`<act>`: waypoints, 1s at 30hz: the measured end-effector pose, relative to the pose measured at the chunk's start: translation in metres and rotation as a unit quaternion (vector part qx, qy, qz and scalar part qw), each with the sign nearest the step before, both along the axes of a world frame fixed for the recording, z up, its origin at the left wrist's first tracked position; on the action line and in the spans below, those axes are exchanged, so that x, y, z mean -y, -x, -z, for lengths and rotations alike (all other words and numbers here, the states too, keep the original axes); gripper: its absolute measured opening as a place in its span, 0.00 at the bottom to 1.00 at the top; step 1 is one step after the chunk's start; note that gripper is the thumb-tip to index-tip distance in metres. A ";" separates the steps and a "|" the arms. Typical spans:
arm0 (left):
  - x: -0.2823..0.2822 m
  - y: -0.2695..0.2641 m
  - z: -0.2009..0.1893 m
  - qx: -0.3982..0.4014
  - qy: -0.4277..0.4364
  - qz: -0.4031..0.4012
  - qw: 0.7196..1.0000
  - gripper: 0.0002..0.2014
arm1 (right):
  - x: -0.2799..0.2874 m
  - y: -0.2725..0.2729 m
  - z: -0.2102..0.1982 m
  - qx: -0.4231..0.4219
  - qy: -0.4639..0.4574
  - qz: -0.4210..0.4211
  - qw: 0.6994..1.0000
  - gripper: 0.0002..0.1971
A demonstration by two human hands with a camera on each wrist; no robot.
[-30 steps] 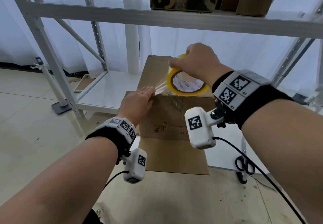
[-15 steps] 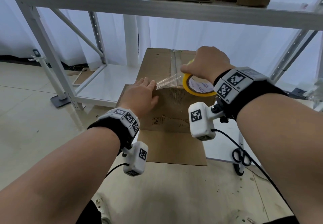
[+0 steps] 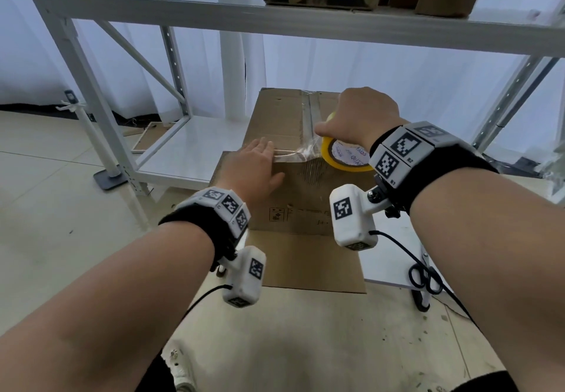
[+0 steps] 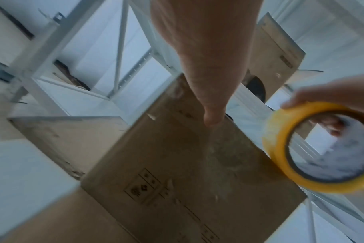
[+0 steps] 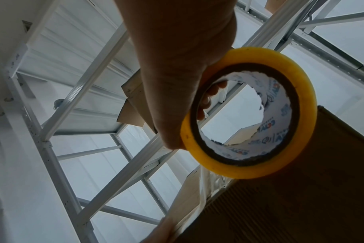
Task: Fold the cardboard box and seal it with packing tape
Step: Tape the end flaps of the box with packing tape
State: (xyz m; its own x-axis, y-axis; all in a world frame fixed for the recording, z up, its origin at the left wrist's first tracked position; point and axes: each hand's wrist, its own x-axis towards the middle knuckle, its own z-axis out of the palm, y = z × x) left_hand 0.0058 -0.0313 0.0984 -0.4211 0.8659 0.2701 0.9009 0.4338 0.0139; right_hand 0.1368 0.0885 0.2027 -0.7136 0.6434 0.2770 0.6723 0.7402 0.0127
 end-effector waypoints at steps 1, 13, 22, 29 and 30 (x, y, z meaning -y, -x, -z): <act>0.007 0.006 0.000 0.000 0.000 -0.013 1.000 0.34 | -0.001 0.000 0.000 -0.002 0.003 0.001 1.000 0.20; -0.013 -0.007 -0.001 0.015 0.005 0.032 0.999 0.35 | -0.010 -0.013 0.001 -0.081 0.068 -0.048 0.993 0.23; -0.006 0.000 0.003 -0.012 -0.020 0.031 0.999 0.33 | -0.017 -0.028 0.035 -0.273 0.143 0.022 0.951 0.36; -0.002 0.006 0.003 0.010 -0.034 0.024 0.999 0.30 | -0.007 -0.010 0.008 -0.213 0.119 0.048 0.968 0.35; -0.003 0.006 0.003 0.013 -0.038 0.023 0.999 0.30 | -0.008 -0.013 0.005 -0.208 0.116 0.054 0.970 0.34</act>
State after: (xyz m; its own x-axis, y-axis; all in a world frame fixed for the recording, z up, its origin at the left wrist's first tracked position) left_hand -0.0007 -0.0286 0.0957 -0.3895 0.8618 0.3251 0.9187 0.3889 0.0697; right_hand 0.1494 0.0969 0.1976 -0.4963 0.7881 0.3641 0.6578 0.6151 -0.4346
